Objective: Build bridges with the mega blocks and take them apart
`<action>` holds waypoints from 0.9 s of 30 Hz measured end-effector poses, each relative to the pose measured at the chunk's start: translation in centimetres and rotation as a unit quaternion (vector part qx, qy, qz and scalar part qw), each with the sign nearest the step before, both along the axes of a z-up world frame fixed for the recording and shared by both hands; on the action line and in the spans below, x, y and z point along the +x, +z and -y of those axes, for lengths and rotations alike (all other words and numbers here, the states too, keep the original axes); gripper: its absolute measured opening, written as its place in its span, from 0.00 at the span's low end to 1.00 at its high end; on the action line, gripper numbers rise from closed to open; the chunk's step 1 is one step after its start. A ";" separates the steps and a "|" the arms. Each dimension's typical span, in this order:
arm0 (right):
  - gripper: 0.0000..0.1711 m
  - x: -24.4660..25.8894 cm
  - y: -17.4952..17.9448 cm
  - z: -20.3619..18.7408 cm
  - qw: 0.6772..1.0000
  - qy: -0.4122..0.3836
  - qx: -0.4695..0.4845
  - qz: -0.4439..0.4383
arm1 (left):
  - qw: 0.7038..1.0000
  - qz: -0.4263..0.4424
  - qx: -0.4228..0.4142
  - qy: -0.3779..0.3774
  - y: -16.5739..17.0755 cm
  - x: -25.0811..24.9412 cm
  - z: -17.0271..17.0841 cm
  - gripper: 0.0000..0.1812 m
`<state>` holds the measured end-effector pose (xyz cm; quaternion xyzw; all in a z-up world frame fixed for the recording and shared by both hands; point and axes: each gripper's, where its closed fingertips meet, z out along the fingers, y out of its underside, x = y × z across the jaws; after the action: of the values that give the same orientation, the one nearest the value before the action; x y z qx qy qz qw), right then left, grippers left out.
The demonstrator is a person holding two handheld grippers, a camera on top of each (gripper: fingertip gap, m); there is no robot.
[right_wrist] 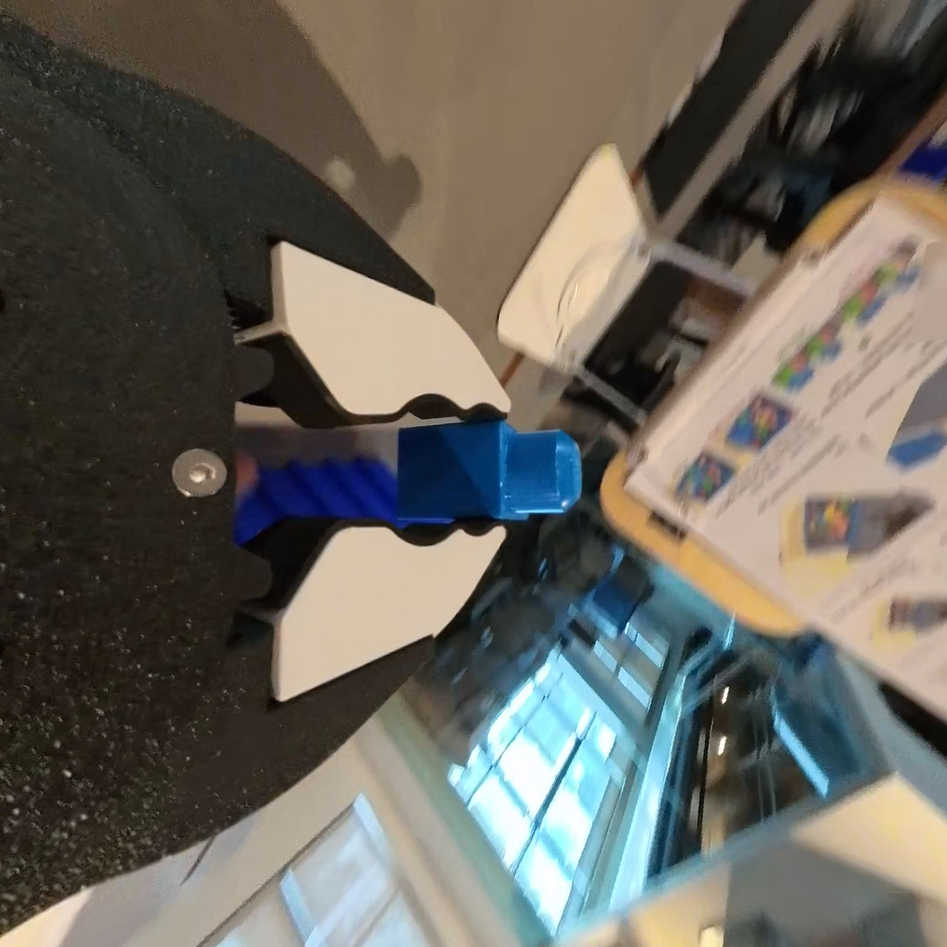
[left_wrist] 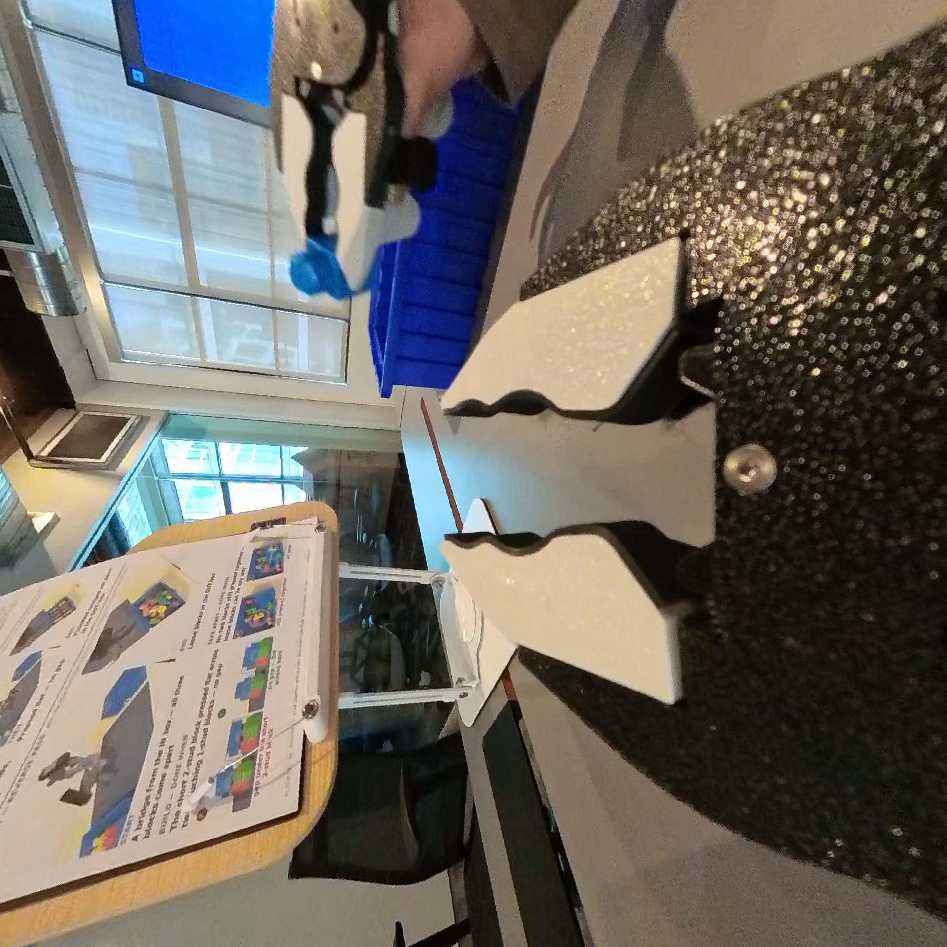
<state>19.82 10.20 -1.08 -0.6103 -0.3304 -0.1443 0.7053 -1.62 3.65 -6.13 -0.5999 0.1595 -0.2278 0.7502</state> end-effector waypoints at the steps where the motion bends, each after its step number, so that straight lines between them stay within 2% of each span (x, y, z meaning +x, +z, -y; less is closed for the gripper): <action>1: 0.21 2.1 0.9 -0.1 0.999 -0.036 0.015 -0.002 | 1.000 -0.004 0.001 0.000 0.0 0.1 0.0 0.23; 4: 0.21 8.2 2.7 0.4 0.989 -0.137 0.032 -0.046 | 1.000 -0.011 0.002 -0.001 -0.1 0.3 0.1 0.23; 8: 0.21 14.7 2.6 1.0 0.966 -0.246 0.007 -0.083 | 1.000 -0.011 0.002 -0.001 -0.1 0.3 0.1 0.23; 12: 0.21 17.9 1.4 1.2 0.951 -0.295 -0.033 -0.088 | 1.000 -0.010 0.001 -0.002 -0.1 0.3 0.0 0.23; 17: 0.21 19.5 0.3 1.2 0.941 -0.319 -0.067 -0.091 | 1.000 -0.011 0.001 -0.003 -0.1 0.3 0.1 0.23; 22: 0.36 19.6 0.9 1.4 0.944 -0.295 -0.061 -0.135 | 1.000 -0.012 0.002 -0.004 -0.1 0.4 0.1 0.23; 24: 0.35 19.7 1.3 1.8 0.945 -0.285 -0.063 -0.146 | 1.000 -0.011 0.003 -0.004 -0.1 0.4 0.1 0.23; 27: 0.26 19.7 2.4 2.7 0.952 -0.259 -0.069 -0.150 | 1.000 -0.008 0.003 -0.004 0.0 0.3 0.1 0.23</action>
<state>39.52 7.49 1.35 -0.7367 -0.0608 -0.2057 0.6413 -1.32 3.53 -6.15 -0.5987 0.1686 -0.2257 0.7497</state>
